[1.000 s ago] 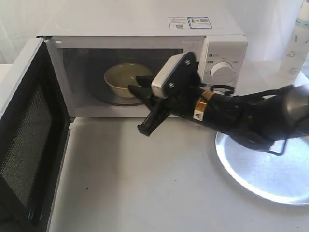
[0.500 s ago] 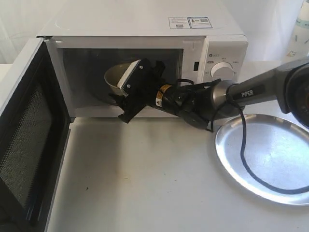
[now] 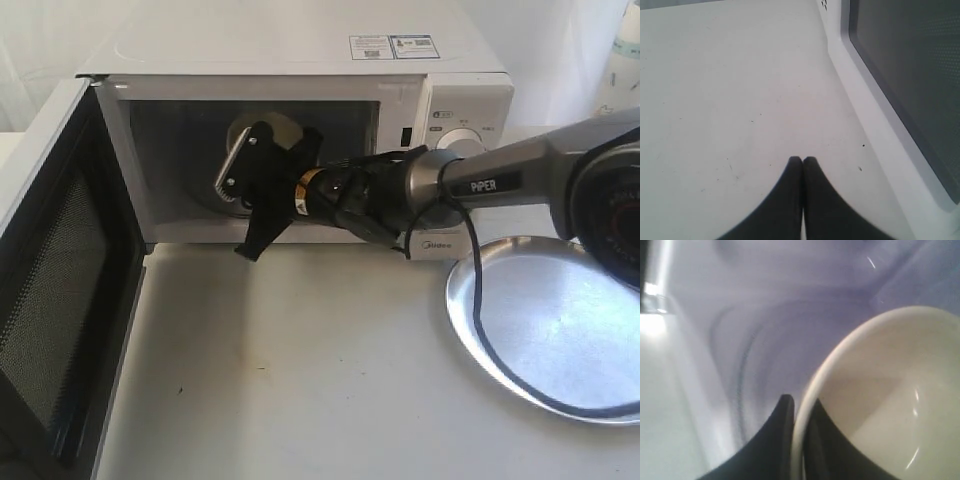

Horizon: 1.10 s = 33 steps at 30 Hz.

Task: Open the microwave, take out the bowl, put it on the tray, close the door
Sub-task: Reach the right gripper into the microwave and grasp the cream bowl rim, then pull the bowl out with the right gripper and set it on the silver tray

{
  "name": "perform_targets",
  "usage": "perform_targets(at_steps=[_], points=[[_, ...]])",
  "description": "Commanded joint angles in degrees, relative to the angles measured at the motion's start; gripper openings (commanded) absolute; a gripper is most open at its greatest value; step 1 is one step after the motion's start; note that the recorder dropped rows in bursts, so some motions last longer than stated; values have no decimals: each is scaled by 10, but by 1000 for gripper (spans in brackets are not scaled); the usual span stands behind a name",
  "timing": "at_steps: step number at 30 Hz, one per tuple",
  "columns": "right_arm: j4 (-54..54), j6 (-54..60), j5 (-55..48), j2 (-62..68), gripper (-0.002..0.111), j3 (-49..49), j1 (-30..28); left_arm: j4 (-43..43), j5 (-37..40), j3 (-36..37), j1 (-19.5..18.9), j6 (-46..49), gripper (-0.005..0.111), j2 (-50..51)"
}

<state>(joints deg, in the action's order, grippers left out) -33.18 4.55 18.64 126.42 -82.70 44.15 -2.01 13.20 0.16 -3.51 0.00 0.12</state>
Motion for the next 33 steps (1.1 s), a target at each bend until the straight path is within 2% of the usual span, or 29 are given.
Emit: perform_targets(at_steps=[1,4,5,7,9,10,13,16,19,20,22,27,33], points=[[-14,-7,-84,-48,0,1,45,-5,2,-2,3,0,0,-1],[-12,-7,-243,-86,0,1,85,-5,2,-2,3,0,0,-1],[-8,-7,-345,-107,0,1,106,-5,2,-2,3,0,0,-1],[8,-7,-444,-126,0,1,122,-5,2,-2,3,0,0,-1],[42,-7,-546,-143,0,1,132,-5,2,-2,3,0,0,-1],[84,-7,-640,-155,0,2,132,-5,2,-2,3,0,0,-1],[110,-5,-746,-178,0,25,131,-5,2,-2,3,0,0,-1],[66,-61,-823,-224,0,118,129,-5,2,-2,3,0,0,-1],[-65,-187,-829,-266,0,215,127,-5,2,-2,3,0,0,-1],[-137,-250,-816,-278,0,256,112,-5,2,-2,3,0,0,-1],[-200,-319,-776,-281,0,296,75,-5,2,-2,3,0,0,-1],[-235,-359,-596,-267,0,335,-16,-5,2,-2,3,0,0,-1],[-293,-428,-458,-257,0,338,-71,-5,2,-2,3,0,0,-1]])
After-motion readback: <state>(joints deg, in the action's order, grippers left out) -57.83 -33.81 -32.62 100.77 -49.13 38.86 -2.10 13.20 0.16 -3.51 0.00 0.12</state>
